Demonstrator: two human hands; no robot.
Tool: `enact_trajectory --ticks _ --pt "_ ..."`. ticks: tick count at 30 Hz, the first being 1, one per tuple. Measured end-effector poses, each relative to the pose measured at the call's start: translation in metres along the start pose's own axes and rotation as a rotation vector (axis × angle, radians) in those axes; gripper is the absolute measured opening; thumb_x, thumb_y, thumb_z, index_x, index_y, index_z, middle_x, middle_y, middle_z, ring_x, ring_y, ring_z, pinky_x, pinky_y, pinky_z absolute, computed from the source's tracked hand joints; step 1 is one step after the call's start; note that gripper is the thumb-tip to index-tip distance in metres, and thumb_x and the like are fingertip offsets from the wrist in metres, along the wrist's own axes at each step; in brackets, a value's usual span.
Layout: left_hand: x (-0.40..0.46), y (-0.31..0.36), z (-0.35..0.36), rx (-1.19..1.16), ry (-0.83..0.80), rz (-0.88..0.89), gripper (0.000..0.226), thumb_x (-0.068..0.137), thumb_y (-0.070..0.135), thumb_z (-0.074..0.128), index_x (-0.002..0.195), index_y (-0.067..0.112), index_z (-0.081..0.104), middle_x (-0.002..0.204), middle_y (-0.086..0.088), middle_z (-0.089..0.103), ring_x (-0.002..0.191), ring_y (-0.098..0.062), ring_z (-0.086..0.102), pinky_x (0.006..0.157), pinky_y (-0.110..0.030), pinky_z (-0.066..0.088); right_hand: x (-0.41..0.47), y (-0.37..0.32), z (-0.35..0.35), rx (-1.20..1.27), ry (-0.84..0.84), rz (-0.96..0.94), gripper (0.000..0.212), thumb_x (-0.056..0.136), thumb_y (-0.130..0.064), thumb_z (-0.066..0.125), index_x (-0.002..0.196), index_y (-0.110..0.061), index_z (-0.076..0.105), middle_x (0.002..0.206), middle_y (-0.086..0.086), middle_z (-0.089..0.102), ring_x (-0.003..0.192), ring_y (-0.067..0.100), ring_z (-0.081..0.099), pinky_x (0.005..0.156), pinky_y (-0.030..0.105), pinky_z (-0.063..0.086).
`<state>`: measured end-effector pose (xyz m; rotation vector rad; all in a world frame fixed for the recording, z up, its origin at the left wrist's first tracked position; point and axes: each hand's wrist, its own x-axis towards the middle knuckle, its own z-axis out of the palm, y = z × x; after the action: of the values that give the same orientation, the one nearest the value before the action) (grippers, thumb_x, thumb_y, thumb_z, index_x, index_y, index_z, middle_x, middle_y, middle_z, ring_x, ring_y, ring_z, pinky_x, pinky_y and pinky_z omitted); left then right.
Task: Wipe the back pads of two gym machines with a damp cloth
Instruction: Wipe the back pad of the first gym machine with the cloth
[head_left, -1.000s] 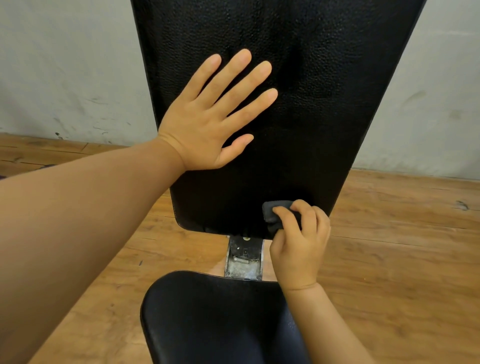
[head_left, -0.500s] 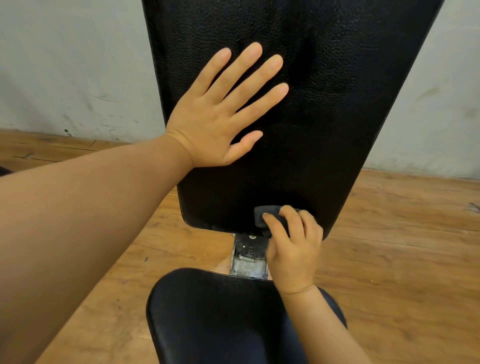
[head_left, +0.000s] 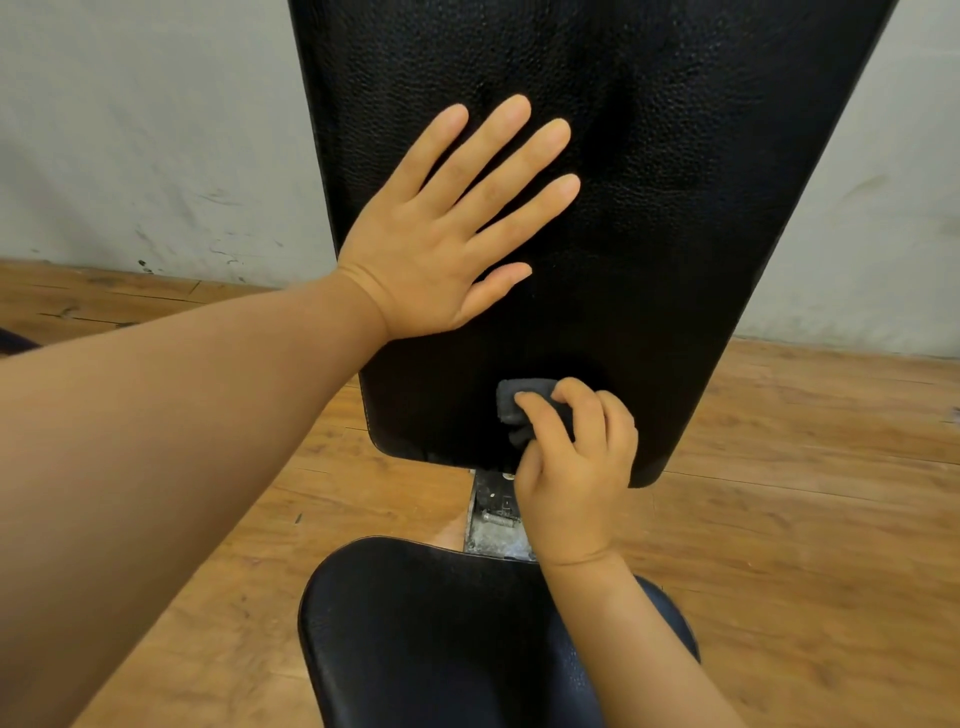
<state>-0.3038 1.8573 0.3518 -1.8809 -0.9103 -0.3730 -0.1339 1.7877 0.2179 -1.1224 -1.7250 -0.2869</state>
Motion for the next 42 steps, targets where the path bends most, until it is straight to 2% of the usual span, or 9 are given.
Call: enact_trajectory --ticks 8,11,15,18,25,32,35,39,42 --pt "-0.002 0.003 0.001 0.017 0.019 -0.013 0.055 0.102 0.039 0.037 0.149 0.013 0.025 0.150 -0.017 0.034 0.137 -0.036 0.024 0.115 -0.045 0.007 -0.040 0.008 0.009 -0.073 -0.095 -0.114 0.034 0.079 0.002 0.042 0.104 -0.017 0.055 0.110 0.005 0.046 0.096 0.026 0.045 0.072 0.035 0.035" --pt "-0.001 0.003 0.000 0.017 0.024 -0.014 0.054 0.102 0.038 0.037 0.149 0.013 0.027 0.149 -0.016 0.035 0.137 -0.037 0.027 0.115 -0.046 0.010 -0.051 0.007 0.011 -0.077 -0.140 -0.102 0.034 0.078 0.000 0.041 0.101 -0.014 0.062 0.109 0.007 0.047 0.095 0.028 0.045 0.071 0.037 0.036" --pt "-0.002 0.003 0.000 0.004 0.018 -0.017 0.053 0.101 0.038 0.036 0.148 0.013 0.029 0.149 -0.016 0.035 0.136 -0.038 0.029 0.114 -0.048 0.014 -0.049 0.000 0.011 -0.049 -0.128 -0.031 0.032 0.077 -0.002 0.040 0.101 -0.016 0.056 0.108 0.005 0.046 0.096 0.027 0.045 0.074 0.035 0.034" --pt "-0.002 0.003 0.000 0.014 0.021 -0.018 0.053 0.101 0.038 0.036 0.148 0.013 0.029 0.149 -0.017 0.036 0.136 -0.038 0.029 0.114 -0.048 0.015 -0.038 -0.010 0.014 0.010 -0.085 0.003 0.031 0.078 -0.001 0.042 0.099 -0.015 0.061 0.107 0.004 0.046 0.096 0.027 0.045 0.076 0.035 0.035" --pt "-0.002 0.003 0.001 0.017 0.042 -0.015 0.053 0.101 0.038 0.037 0.147 0.013 0.031 0.147 -0.017 0.038 0.135 -0.038 0.033 0.113 -0.048 0.016 -0.031 -0.017 0.021 -0.003 -0.082 -0.072 0.031 0.079 0.001 0.044 0.102 -0.017 0.053 0.109 0.004 0.045 0.097 0.026 0.044 0.076 0.034 0.034" --pt "-0.001 0.002 -0.001 0.022 0.051 -0.019 0.052 0.101 0.038 0.037 0.146 0.012 0.035 0.146 -0.017 0.040 0.133 -0.039 0.037 0.111 -0.049 0.020 -0.072 -0.003 0.022 -0.069 -0.277 -0.131 0.029 0.074 -0.004 0.046 0.093 -0.012 0.065 0.108 0.006 0.046 0.097 0.028 0.044 0.077 0.036 0.034" --pt "-0.001 0.002 0.000 0.026 0.056 -0.021 0.051 0.101 0.038 0.038 0.145 0.012 0.036 0.145 -0.017 0.042 0.133 -0.039 0.038 0.111 -0.049 0.021 -0.091 0.009 0.018 -0.079 -0.347 -0.047 0.028 0.065 0.001 0.063 0.089 -0.010 0.071 0.106 0.006 0.049 0.097 0.028 0.045 0.076 0.043 0.046" --pt "0.000 0.001 -0.001 0.027 0.055 -0.010 0.050 0.101 0.037 0.037 0.144 0.012 0.037 0.144 -0.017 0.043 0.132 -0.040 0.040 0.109 -0.051 0.025 -0.078 0.008 0.005 -0.035 -0.239 0.009 0.032 0.075 0.001 0.045 0.088 -0.007 0.073 0.105 0.007 0.047 0.092 0.029 0.046 0.069 0.042 0.048" --pt "-0.002 0.002 0.000 0.026 0.049 -0.015 0.051 0.101 0.037 0.036 0.145 0.012 0.035 0.145 -0.017 0.042 0.132 -0.040 0.039 0.110 -0.051 0.025 -0.060 0.008 -0.008 -0.011 -0.132 0.040 0.034 0.074 0.006 0.044 0.088 -0.005 0.073 0.103 0.008 0.047 0.089 0.030 0.045 0.073 0.038 0.041"
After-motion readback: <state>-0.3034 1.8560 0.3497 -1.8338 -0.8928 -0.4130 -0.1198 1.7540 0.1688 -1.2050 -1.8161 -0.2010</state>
